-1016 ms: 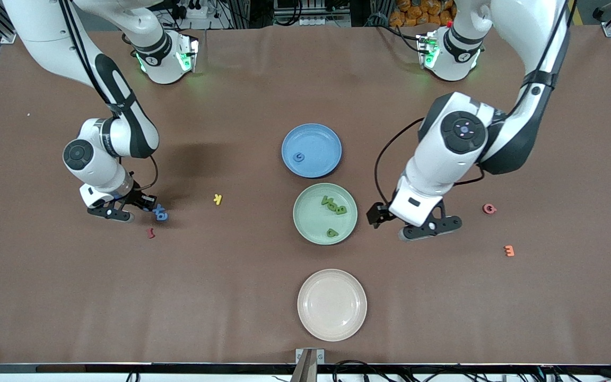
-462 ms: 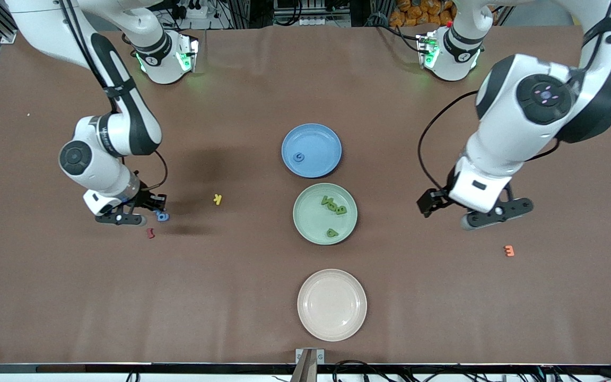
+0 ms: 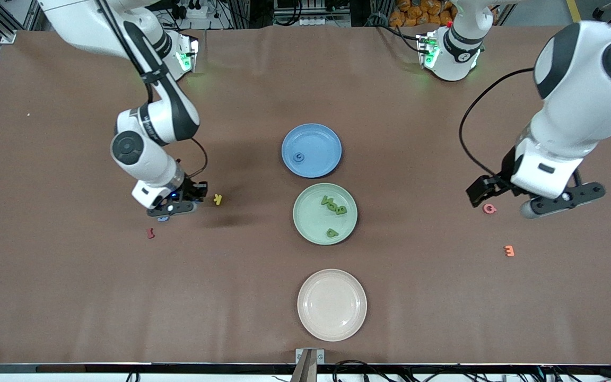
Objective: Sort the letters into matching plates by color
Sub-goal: 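Carry the blue E toward the blue plate while the left gripper withdraws, then lower the blue E onto the blue plate and open the right gripper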
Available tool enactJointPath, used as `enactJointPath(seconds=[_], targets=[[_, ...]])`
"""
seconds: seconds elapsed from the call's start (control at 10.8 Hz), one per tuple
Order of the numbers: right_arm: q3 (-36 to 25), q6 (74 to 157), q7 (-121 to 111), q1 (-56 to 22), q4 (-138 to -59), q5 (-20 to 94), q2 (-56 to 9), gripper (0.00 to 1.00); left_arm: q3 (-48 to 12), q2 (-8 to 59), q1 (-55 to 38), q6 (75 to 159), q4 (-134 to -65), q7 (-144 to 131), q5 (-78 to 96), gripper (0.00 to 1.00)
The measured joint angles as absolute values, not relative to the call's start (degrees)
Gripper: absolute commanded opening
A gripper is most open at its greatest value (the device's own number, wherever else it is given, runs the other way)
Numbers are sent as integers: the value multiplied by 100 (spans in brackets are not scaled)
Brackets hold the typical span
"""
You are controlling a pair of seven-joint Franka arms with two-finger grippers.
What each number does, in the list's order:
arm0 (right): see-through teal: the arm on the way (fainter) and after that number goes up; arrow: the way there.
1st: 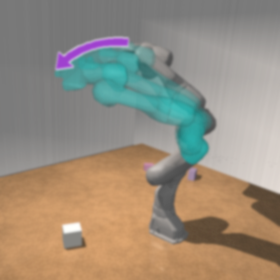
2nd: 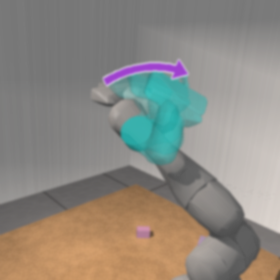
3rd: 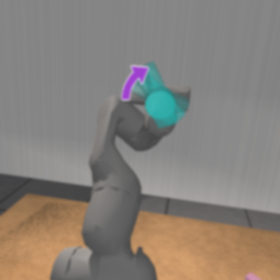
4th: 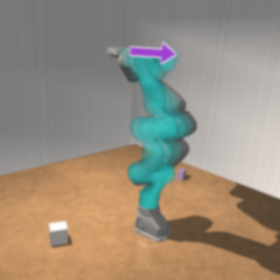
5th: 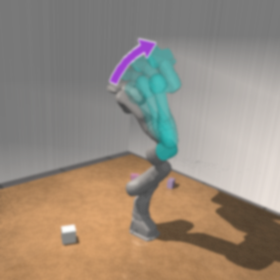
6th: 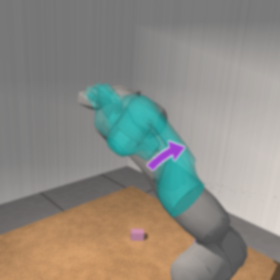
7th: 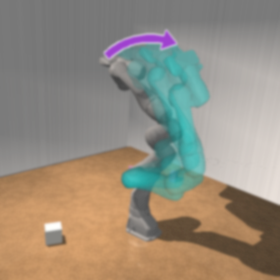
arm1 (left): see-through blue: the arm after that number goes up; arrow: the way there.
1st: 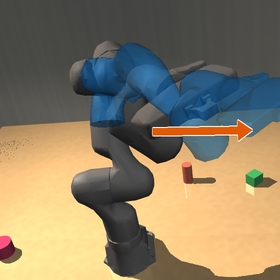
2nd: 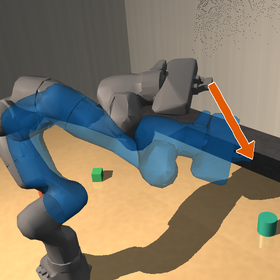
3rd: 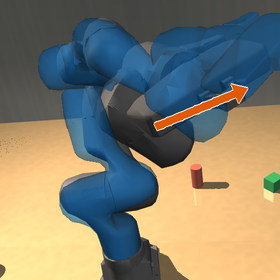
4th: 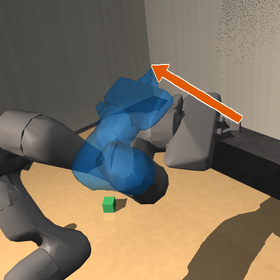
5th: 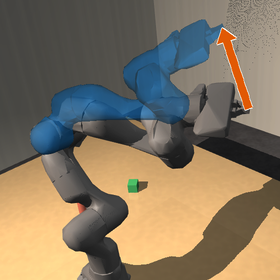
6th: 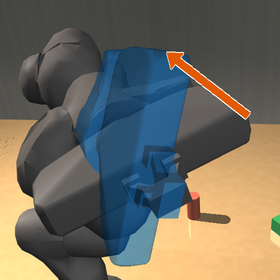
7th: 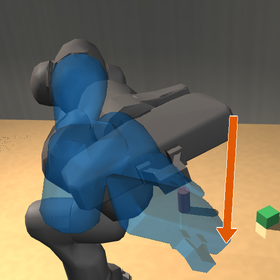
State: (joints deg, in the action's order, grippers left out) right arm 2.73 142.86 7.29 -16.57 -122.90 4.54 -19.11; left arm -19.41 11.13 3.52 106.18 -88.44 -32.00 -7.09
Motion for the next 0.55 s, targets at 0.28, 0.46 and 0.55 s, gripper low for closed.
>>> enactJointPath(seconds=[0.28,0.46,0.55], targets=[[316,14245,737,-2329,-12283,454,-1916,14,-1940,723,615,10077,-8841,-2250,-708,100],[325,14245,807,-2863,-12204,456,-1922,14,-1837,567,672,9702,-8790,-2034,-683,100],[329,14245,936,-3152,-12135,456,-1933,14,-1719,465,665,9510,-8757,-1956,-585,100]])
